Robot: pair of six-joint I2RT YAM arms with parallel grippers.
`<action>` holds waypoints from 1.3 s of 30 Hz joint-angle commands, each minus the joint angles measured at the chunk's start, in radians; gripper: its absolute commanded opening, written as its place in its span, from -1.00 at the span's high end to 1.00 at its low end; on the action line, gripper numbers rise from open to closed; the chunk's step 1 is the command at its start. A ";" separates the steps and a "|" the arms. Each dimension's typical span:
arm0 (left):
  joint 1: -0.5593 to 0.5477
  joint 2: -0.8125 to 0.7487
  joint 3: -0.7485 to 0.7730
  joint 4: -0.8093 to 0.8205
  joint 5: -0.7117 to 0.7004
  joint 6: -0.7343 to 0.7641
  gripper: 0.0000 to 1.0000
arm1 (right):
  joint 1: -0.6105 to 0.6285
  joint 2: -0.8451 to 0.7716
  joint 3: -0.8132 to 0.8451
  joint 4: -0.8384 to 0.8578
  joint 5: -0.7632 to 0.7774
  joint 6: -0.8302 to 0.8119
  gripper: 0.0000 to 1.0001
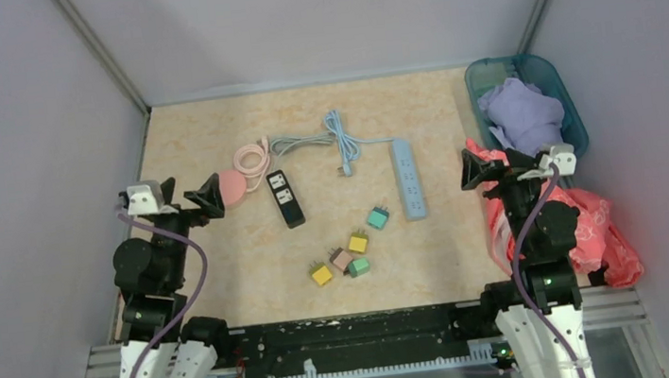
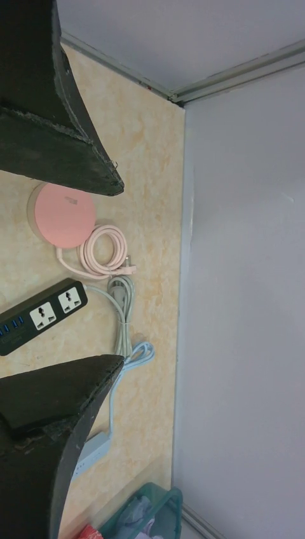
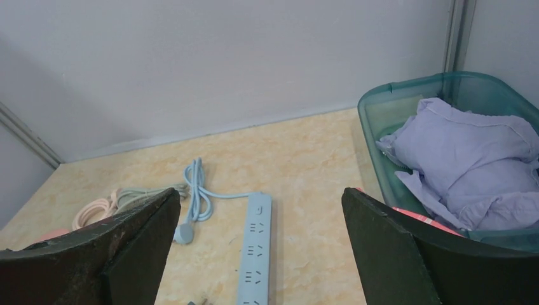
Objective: Insert the plug
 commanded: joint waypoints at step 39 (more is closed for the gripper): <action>0.006 0.286 0.071 -0.224 0.445 -0.244 -1.00 | 0.020 0.500 -0.039 0.092 -0.402 0.106 -0.93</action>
